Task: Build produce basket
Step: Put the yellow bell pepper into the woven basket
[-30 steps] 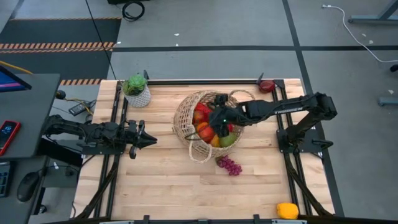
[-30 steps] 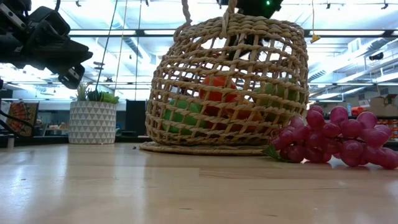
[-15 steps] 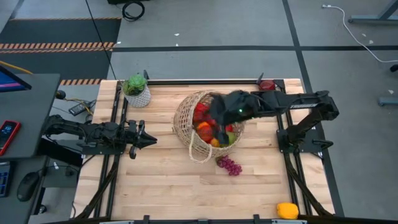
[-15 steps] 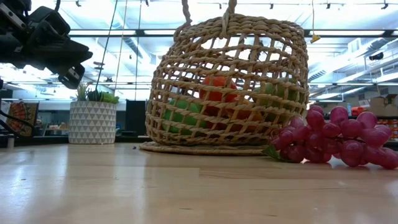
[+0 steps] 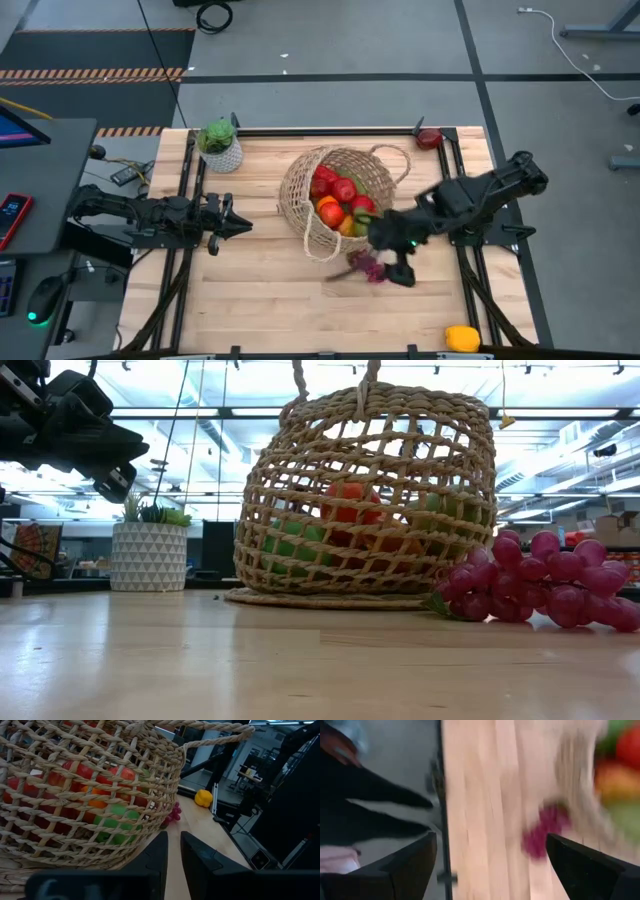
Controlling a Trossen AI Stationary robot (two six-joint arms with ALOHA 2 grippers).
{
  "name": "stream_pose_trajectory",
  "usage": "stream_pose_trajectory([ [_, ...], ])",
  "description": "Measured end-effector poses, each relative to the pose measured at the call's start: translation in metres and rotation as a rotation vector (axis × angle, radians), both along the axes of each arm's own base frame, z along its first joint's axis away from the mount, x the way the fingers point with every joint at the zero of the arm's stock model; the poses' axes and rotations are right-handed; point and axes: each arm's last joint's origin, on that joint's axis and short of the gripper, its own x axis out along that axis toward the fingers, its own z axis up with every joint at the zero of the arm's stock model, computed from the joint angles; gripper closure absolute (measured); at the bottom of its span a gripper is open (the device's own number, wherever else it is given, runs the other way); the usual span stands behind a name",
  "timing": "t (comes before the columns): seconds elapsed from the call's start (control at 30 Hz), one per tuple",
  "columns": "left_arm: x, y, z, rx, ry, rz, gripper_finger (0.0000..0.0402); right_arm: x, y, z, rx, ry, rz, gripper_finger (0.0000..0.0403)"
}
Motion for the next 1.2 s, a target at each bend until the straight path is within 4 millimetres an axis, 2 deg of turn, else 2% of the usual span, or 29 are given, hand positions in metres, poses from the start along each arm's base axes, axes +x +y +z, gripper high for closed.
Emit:
stream_pose_trajectory([
  [0.17, 0.000, 0.000, 0.000, 0.000, 0.000, 0.000, 0.0344, -0.026, 0.017, -0.008, -0.023, 0.207, -0.062, 0.0028],
  [0.4, 0.000, 0.000, 0.000, 0.000, 0.000, 0.000, 0.0339, -0.055, 0.044, -0.018, -0.046, 0.361, -0.043, 0.0028],
  [0.6, 0.000, 0.000, 0.000, 0.000, -0.001, 0.000, 0.0344, -0.077, 0.069, -0.060, -0.057, 0.542, 0.029, 0.0028],
  [0.77, 0.000, 0.000, 0.000, 0.000, 0.000, 0.000, 0.0339, -0.090, 0.083, -0.091, -0.054, 0.627, 0.080, 0.0028],
  [0.9, 0.000, 0.000, 0.000, 0.000, 0.000, 0.000, 0.0340, -0.100, 0.082, -0.122, -0.075, 0.739, 0.053, 0.0028],
  [1.03, 0.000, 0.000, 0.000, 0.000, 0.000, 0.000, 0.0344, -0.106, 0.077, -0.151, -0.025, 0.884, -0.007, 0.0028],
  [1.2, 0.000, 0.000, 0.000, 0.000, -0.001, 0.000, 0.0345, -0.101, 0.081, -0.168, 0.097, 0.902, -0.069, 0.0028],
])
